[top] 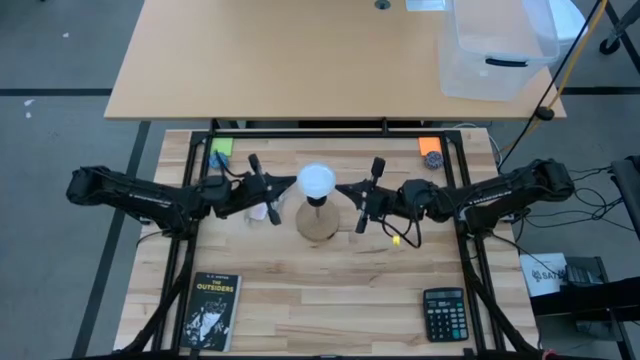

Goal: Screw lightbulb
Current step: Insert the lightbulb on the lamp

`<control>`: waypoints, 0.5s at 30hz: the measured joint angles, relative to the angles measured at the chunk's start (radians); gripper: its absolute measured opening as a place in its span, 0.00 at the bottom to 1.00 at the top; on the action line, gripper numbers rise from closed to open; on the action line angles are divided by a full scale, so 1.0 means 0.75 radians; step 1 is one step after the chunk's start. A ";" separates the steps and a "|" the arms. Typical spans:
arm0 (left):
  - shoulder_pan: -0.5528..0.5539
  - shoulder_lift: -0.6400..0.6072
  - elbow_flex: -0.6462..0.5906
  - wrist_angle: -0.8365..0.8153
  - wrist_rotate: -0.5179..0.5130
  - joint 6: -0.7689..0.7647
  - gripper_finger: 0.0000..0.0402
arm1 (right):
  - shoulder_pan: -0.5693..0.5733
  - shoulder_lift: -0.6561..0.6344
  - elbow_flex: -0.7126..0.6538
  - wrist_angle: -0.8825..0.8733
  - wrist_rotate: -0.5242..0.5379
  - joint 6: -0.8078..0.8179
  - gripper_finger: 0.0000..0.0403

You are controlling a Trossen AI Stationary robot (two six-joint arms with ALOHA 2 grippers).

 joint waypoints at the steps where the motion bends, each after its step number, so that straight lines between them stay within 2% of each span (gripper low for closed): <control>1: 0.009 0.002 0.000 -0.020 -0.005 -0.015 0.00 | 0.008 0.002 0.000 -0.011 0.000 -0.011 0.00; 7: 0.044 0.000 -0.001 -0.086 -0.081 -0.091 0.00 | 0.030 0.001 0.000 -0.045 0.014 -0.030 0.00; 15: -0.088 -0.115 -0.001 -0.037 -0.078 0.033 0.00 | 0.005 0.001 0.000 -0.108 0.166 -0.022 0.00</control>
